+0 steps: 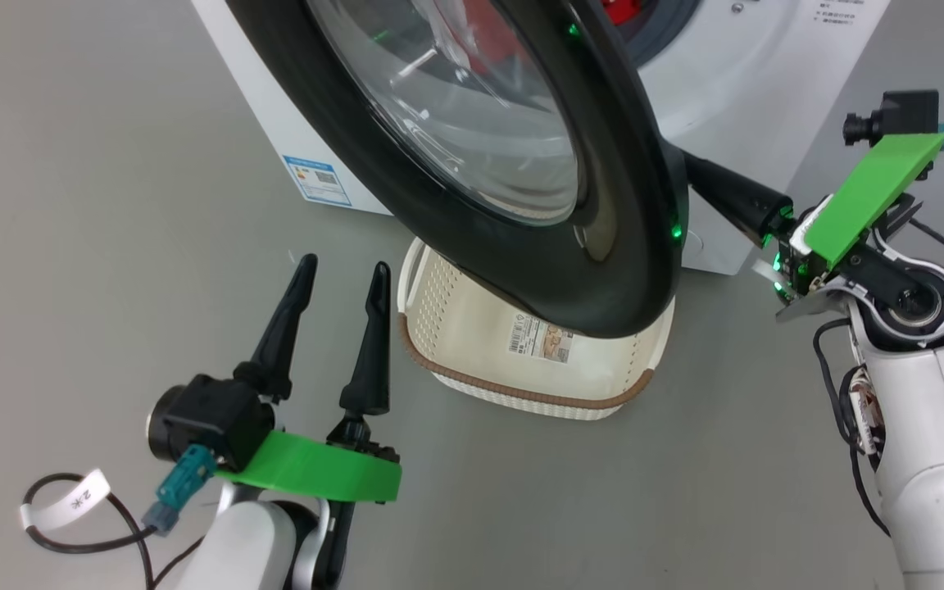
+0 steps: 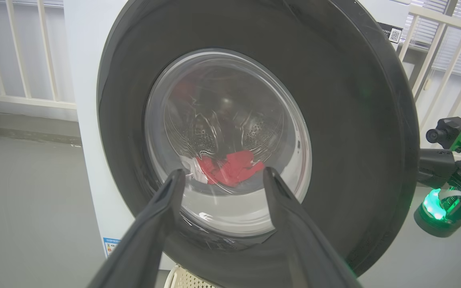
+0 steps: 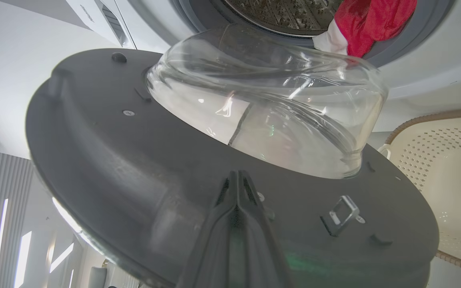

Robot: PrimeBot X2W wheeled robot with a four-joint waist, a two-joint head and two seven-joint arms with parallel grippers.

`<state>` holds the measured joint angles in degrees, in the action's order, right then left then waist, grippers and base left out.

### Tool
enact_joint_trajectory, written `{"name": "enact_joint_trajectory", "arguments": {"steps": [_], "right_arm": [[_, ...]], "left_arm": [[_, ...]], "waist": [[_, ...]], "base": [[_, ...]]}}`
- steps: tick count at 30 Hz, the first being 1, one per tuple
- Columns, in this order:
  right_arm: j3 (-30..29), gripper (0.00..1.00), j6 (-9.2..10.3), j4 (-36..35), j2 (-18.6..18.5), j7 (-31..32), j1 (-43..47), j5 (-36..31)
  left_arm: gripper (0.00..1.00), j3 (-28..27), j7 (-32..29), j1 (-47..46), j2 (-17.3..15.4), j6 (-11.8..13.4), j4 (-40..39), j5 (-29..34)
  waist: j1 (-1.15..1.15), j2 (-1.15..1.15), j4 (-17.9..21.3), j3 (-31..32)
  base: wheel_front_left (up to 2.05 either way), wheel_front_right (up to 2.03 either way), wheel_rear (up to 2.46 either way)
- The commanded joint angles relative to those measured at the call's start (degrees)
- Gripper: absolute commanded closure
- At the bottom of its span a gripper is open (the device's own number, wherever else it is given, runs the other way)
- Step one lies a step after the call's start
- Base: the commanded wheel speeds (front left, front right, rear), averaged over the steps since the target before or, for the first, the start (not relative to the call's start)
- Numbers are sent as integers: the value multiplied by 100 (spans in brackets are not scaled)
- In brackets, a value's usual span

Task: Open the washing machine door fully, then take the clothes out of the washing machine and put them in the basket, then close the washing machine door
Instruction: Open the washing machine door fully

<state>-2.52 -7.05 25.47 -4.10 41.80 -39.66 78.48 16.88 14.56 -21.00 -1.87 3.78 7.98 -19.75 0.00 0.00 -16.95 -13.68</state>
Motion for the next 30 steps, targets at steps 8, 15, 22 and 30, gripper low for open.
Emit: {"name": "enact_joint_trajectory", "arguments": {"steps": [8, 15, 22, 30], "right_arm": [[315, 100, -44, -426, 122, -70, 405, 199], [516, 100, -44, -637, 122, -100, 731, 387], [761, 100, -44, -782, 122, -104, 956, 505], [987, 100, -44, -814, 123, -99, 1087, 632]], "left_arm": [[0, -219, 44, 173, -103, 46, -120, -11], [0, -210, 42, 302, -135, 74, -146, -31], [0, -186, 30, 366, -146, 110, -166, -64], [0, -150, 21, 422, -163, 138, -187, -95]], "waist": [[0, 0, -264, 257], [0, 0, -427, 385], [0, 0, -558, 484], [0, 0, -716, 571]], "base": [[0, 0, 0], [0, 0, 0], [0, 0, 0], [0, 0, 0]]}}
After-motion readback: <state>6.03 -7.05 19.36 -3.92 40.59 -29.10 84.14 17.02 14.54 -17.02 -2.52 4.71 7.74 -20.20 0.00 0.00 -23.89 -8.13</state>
